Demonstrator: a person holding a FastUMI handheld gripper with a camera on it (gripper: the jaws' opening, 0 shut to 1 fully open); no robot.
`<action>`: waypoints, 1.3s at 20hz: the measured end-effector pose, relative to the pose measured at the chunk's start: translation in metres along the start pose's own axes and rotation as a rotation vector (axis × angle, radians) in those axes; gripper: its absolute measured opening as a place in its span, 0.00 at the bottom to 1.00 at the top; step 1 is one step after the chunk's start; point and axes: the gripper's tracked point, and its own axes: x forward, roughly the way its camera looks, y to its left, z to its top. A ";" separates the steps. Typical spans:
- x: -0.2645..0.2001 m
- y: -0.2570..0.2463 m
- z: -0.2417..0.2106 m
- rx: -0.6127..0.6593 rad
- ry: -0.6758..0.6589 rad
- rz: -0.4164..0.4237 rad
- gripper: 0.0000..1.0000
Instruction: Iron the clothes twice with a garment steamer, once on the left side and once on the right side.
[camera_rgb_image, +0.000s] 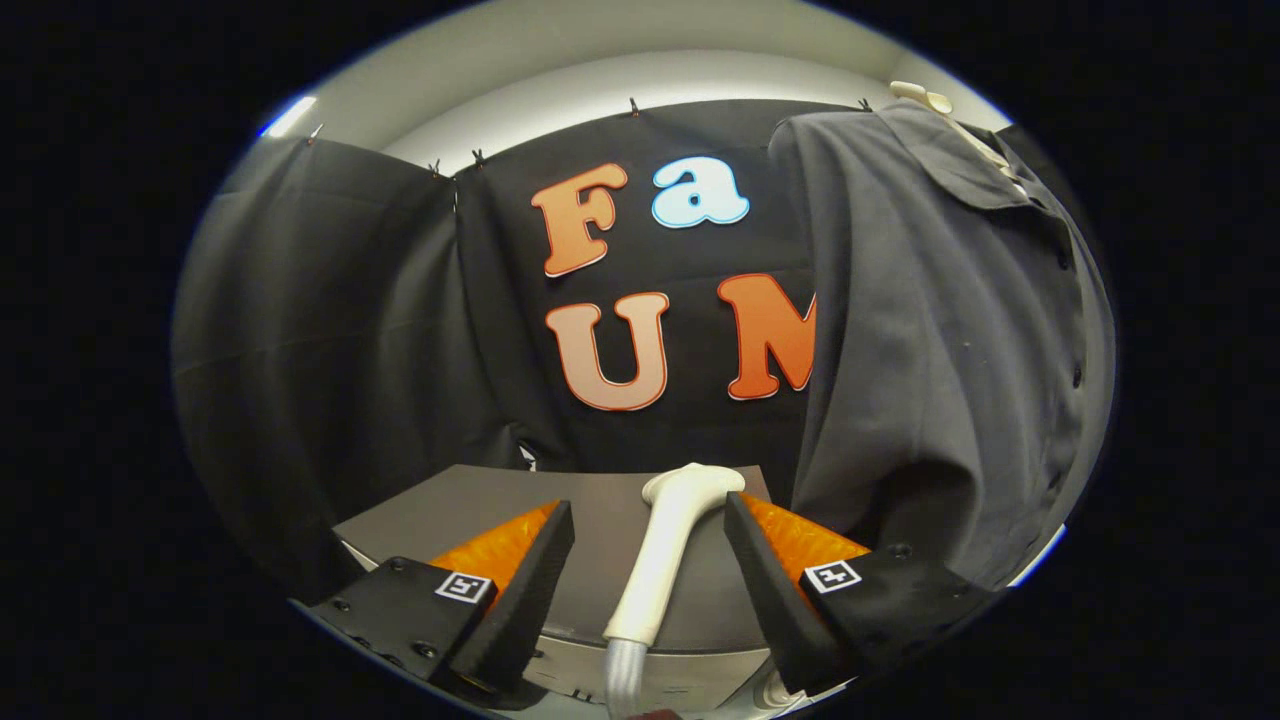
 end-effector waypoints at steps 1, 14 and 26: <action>0.013 -0.003 -0.006 -0.015 0.022 -0.018 0.98; 0.087 -0.012 -0.081 -0.006 0.282 -0.094 0.99; 0.090 -0.003 -0.091 -0.049 0.291 -0.020 0.57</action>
